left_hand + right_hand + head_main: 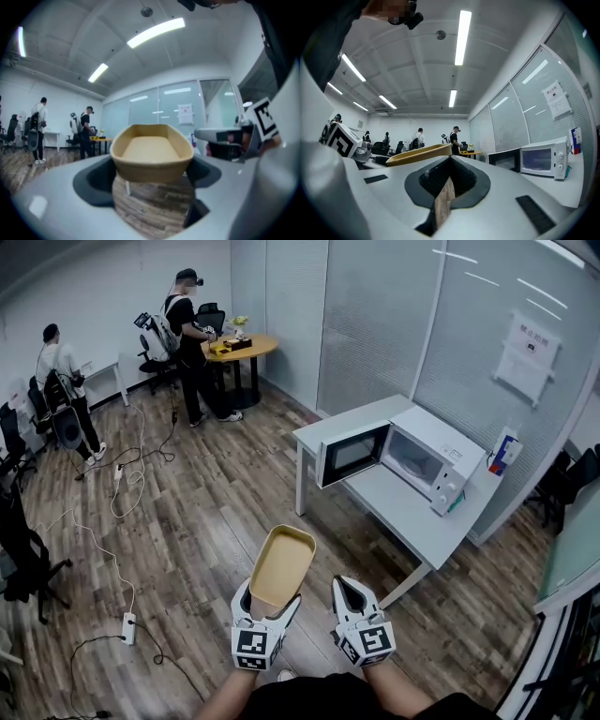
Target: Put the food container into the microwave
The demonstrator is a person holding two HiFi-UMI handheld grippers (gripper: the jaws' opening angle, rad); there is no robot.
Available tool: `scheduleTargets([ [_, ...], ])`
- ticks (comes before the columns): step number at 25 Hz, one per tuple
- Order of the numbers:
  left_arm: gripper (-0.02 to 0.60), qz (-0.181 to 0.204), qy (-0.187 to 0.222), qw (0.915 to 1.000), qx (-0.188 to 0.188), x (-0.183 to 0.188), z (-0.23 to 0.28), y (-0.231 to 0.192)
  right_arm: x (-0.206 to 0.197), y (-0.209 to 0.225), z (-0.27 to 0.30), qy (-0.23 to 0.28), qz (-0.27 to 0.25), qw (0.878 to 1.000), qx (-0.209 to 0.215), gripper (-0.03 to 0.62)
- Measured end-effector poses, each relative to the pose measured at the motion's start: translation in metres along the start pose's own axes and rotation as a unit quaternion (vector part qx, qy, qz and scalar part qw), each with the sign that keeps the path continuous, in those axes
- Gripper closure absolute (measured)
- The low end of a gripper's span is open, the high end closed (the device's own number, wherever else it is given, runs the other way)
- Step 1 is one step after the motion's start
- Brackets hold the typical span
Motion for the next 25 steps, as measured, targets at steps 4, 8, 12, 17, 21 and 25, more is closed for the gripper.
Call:
scheduleTargets([
  [4,0.112,0.007,-0.001,0.9999,-0.008,0.002,0.012,-0.006,0.0,0.008,0.006,-0.006,-0.011,1.0,-0.021,0.595],
  [8,0.112,0.006,0.0,0.9998,-0.017,0.004,0.023,-0.006,0.0,0.018,0.011,-0.007,-0.011,0.999,-0.036,0.595],
  [12,0.112,0.007,0.002,0.9997,-0.023,0.006,0.043,-0.003,0.001,0.037,0.017,0.005,-0.002,0.999,-0.041,0.595],
  [17,0.112,0.01,-0.003,0.9995,-0.029,0.012,0.083,0.002,0.005,0.073,0.034,0.007,-0.008,0.999,-0.052,0.595],
  [21,0.112,0.012,-0.003,0.9993,-0.035,0.022,0.117,0.007,0.01,0.106,0.049,0.005,-0.014,0.998,-0.063,0.595],
  [25,0.112,0.018,-0.003,0.999,-0.041,0.032,0.152,0.015,0.012,0.142,0.062,0.011,-0.008,0.998,-0.069,0.595],
])
Point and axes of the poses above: the fingertips, and each gripper's own axes: z forward along the fingers, y to its right, x out of its top, the point moved 4 cm from there along -z, backward along the fingers, and after that the axes turned 4 degrees about -y, right-handed, at the moved point
